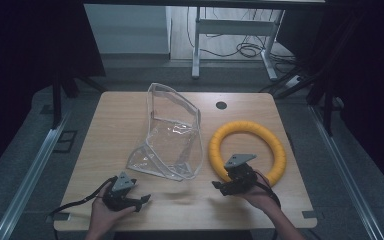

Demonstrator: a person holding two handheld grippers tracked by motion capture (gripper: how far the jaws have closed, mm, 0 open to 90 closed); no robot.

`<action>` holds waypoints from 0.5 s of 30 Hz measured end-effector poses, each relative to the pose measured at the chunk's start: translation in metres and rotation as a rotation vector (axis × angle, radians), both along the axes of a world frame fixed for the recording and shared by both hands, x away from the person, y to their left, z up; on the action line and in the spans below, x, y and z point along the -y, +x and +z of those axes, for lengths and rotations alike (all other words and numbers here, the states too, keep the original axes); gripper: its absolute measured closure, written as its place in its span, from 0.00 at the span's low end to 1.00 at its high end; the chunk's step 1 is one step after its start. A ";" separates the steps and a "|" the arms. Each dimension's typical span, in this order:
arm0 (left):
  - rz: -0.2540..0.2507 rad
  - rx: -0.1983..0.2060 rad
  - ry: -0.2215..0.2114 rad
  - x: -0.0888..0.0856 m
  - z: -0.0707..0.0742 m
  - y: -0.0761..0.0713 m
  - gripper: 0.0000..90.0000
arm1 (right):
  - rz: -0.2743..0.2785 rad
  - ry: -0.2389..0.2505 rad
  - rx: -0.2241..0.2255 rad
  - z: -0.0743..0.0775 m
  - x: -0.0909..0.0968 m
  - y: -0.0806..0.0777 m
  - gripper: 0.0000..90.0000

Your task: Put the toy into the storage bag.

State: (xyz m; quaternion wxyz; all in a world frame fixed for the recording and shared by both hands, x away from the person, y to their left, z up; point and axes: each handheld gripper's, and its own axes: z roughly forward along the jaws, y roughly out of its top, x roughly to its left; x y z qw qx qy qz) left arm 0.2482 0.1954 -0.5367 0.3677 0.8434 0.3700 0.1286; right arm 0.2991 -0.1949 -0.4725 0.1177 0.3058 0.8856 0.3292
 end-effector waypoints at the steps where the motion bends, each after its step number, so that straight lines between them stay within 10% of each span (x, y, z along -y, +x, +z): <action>1: 0.000 0.000 0.000 0.000 0.000 0.000 0.23 | -0.003 -0.012 -0.007 0.001 0.003 0.002 0.30; 15: -0.001 -0.003 -0.006 0.001 -0.001 0.000 0.23 | 0.012 -0.143 -0.100 0.004 0.024 0.011 0.28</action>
